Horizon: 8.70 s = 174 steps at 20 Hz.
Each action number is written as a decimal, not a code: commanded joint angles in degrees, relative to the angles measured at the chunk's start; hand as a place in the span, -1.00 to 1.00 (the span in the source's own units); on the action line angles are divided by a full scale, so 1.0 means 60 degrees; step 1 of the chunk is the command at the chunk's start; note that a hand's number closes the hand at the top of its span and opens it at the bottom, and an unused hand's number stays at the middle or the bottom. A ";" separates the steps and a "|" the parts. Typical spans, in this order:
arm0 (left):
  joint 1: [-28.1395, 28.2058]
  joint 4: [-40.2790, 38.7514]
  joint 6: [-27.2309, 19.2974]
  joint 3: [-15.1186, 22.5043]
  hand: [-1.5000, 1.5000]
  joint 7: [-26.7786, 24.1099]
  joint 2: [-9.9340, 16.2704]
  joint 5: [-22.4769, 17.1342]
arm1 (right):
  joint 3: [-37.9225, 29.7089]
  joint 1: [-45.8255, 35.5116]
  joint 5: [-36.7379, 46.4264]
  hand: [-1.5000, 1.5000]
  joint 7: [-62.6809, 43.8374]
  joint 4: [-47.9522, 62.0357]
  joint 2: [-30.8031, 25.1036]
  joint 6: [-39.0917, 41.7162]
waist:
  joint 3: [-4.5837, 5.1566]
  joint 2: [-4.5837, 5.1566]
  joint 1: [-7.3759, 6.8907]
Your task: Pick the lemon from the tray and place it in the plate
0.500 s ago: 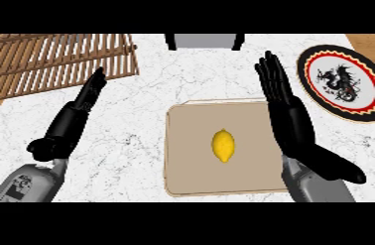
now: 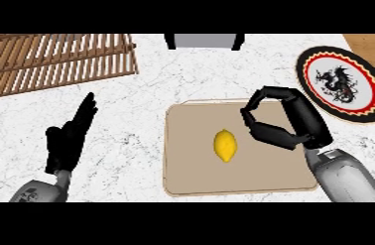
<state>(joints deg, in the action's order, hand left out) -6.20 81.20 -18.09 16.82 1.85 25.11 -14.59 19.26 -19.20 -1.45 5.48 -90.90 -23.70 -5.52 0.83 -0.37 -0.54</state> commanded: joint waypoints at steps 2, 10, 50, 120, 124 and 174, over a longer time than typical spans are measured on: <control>0.0180 -0.0255 -0.0690 0.0064 0.00 0.0800 -0.0626 -0.0018 | 0.0521 0.1376 0.1768 1.00 0.0953 0.1179 0.0781 -0.1927 | -0.0154 0.0101 0.0096; -0.0125 -0.0022 -0.0438 -0.0152 0.00 0.1409 -0.0369 -0.0087 | 0.0372 0.2461 -0.1234 -1.00 0.4268 0.2362 0.1431 0.1630 | -0.0153 0.0089 0.0047; 0.0798 0.0774 0.0260 -0.1177 0.00 0.1833 -0.1615 0.1744 | 0.0781 -0.0786 0.5144 -1.00 -0.1124 0.3306 0.1527 0.5281 | -0.0139 0.0066 0.0037; 0.0151 0.0261 0.1626 -0.2284 0.00 0.1926 -0.2575 0.2660 | -0.6707 -0.5679 0.8450 1.00 -0.1086 1.3205 -0.2633 -0.1700 | -0.0175 0.0294 -0.0427; 0.0184 0.0251 0.1542 -0.2287 0.00 0.1756 -0.2623 0.2740 | -0.6912 -0.5397 0.8144 1.00 -0.0422 1.3761 -0.2857 -0.0294 | -0.0184 0.0296 -0.0392; 0.0092 -0.0109 0.1411 -0.2296 0.00 0.1538 -0.3159 0.3104 | -1.0310 -0.3373 0.3954 -1.00 0.4972 1.3584 -0.2908 0.1251 | -0.0193 0.0295 -0.0328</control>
<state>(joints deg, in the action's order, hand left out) -4.00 84.00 -9.05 3.44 13.27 6.96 3.50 -42.41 -39.77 22.60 35.12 -9.61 -41.05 2.88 -0.32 1.16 -2.64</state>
